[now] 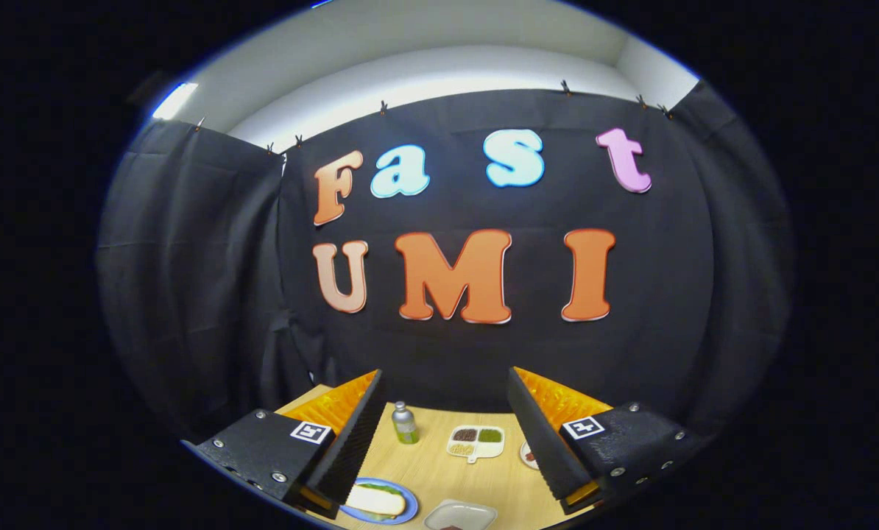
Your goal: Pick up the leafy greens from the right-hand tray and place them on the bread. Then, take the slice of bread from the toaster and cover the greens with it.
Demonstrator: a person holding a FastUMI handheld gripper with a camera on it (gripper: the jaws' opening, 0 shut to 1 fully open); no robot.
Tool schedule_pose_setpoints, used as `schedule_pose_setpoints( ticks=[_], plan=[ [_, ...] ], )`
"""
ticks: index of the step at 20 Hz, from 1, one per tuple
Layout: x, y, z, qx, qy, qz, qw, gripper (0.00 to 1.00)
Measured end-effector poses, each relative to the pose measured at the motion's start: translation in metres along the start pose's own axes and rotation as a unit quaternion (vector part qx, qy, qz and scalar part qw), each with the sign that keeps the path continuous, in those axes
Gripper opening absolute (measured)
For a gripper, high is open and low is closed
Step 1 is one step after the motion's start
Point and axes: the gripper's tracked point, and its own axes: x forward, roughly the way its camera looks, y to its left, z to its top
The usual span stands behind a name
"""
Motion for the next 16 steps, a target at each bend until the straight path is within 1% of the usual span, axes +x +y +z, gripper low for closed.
schedule_pose_setpoints(
  ticks=[4, 10, 16],
  plan=[
    [-0.008, -0.005, 0.024, 0.002, -0.033, -0.004, 0.999, 0.98],
    [-0.017, -0.022, 0.059, -0.031, -0.093, -0.04, 0.994, 0.98],
    [-0.022, -0.02, 0.065, -0.042, -0.105, -0.048, 0.992, 0.98]
  ],
)
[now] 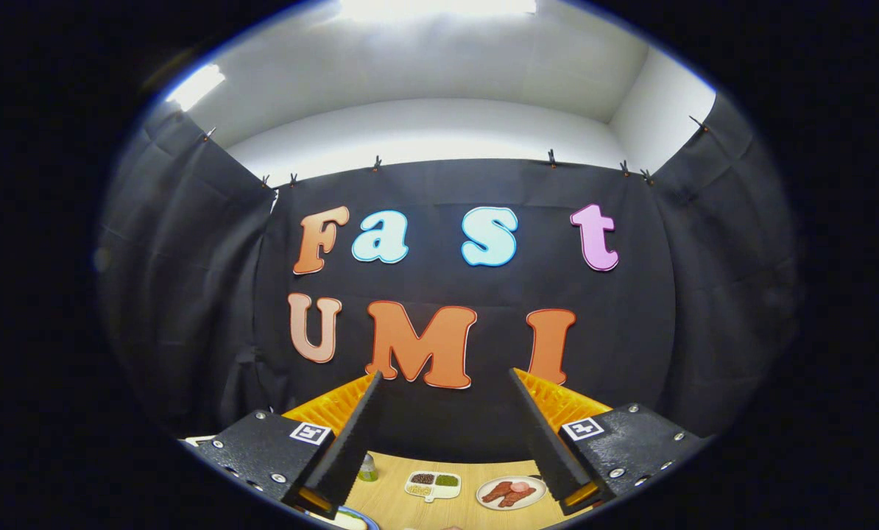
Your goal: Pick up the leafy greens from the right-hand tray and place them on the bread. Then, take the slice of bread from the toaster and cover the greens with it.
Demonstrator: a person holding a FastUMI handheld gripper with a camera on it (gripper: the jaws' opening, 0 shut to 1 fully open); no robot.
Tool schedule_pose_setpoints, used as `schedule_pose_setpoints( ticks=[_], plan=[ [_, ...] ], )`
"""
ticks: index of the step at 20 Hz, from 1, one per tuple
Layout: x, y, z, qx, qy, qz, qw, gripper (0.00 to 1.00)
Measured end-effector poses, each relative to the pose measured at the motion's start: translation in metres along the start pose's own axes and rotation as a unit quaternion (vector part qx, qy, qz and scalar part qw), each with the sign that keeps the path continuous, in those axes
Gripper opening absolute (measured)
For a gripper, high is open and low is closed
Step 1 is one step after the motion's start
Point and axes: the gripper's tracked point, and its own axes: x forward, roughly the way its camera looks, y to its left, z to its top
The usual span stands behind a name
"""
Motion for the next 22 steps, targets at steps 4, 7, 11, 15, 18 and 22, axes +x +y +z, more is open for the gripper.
schedule_pose_setpoints(
  ticks=[4, 7, 11, 15, 18, 22],
  plan=[
    [-0.004, 0.008, -0.003, 0.014, 0.01, 0.015, 1.0, 0.98],
    [-0.001, 0.006, -0.005, 0.012, 0.011, 0.01, 1.0, 0.98],
    [-0.001, 0.009, -0.004, 0.011, 0.012, 0.009, 1.0, 0.98],
    [-0.002, 0.017, -0.01, -0.005, 0.024, 0.015, 1.0, 0.98],
    [0.0, 0.023, -0.009, -0.002, 0.026, 0.021, 0.999, 0.98],
    [0.001, 0.023, -0.007, 0.004, 0.023, 0.02, 1.0, 0.98]
  ],
)
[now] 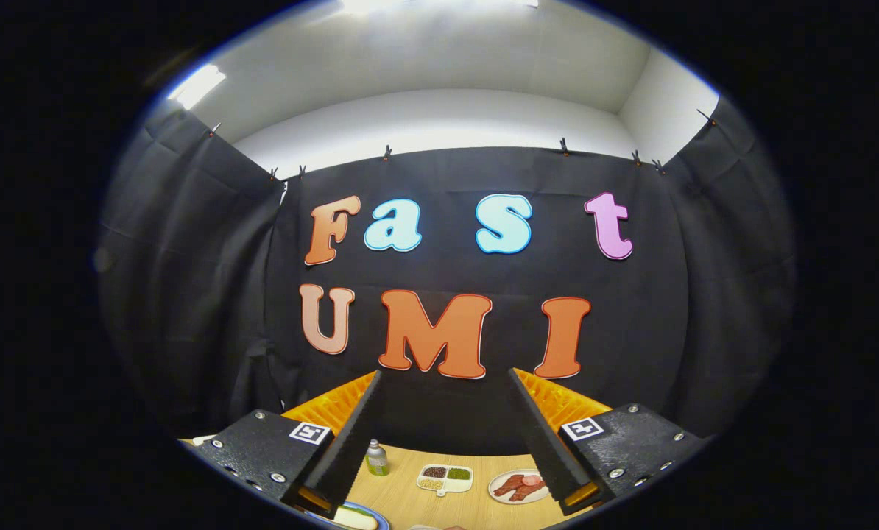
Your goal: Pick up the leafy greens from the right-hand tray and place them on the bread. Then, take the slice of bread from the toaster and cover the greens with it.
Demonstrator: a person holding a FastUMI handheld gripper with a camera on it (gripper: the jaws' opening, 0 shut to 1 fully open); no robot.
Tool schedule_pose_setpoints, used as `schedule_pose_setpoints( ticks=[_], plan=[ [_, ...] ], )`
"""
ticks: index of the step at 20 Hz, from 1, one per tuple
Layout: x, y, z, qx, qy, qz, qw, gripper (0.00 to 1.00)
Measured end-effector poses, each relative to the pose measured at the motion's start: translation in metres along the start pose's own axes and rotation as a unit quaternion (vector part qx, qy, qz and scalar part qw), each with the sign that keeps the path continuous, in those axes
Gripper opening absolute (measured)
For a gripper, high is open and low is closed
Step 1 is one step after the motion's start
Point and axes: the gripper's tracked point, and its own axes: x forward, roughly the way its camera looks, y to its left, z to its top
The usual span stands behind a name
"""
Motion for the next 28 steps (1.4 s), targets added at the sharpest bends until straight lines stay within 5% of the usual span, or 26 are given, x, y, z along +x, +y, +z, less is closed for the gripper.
schedule_pose_setpoints(
  ticks=[28],
  plan=[
    [0.001, 0.01, 0.009, -0.011, -0.037, 0.023, 0.999, 0.98]
  ],
)
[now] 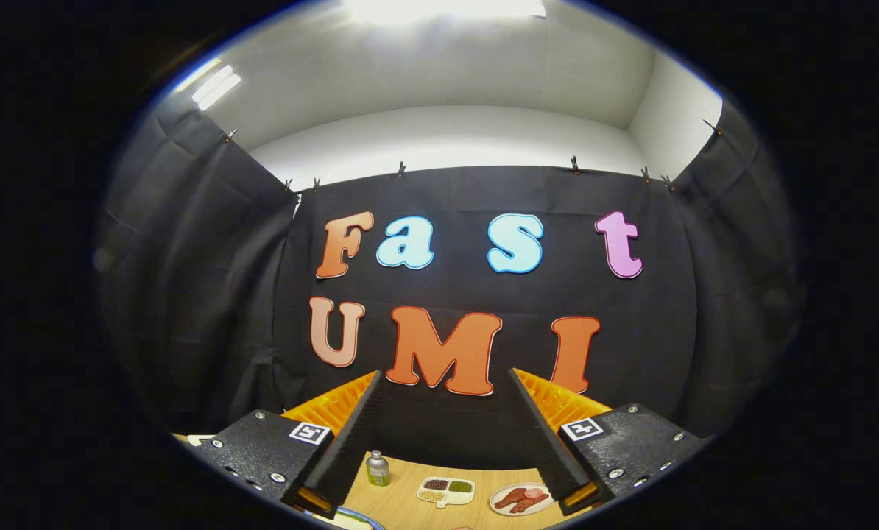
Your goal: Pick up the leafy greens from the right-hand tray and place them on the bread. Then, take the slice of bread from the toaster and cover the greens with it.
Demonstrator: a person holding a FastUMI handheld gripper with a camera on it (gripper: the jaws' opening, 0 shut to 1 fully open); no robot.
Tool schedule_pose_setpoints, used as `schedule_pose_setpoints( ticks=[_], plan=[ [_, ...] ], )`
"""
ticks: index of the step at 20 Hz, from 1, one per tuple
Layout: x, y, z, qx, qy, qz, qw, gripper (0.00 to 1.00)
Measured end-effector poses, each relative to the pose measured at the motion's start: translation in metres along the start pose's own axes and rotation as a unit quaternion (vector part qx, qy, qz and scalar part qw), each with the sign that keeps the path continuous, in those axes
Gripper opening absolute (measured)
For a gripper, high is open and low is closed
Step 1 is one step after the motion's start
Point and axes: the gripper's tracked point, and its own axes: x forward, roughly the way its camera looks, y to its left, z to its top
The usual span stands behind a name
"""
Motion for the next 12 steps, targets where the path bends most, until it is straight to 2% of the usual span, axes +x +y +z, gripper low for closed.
schedule_pose_setpoints(
  ticks=[12],
  plan=[
    [0.0061, -0.0042, 0.0018, 0.0, -0.006, 0.0, 1.0, 0.98]
  ],
)
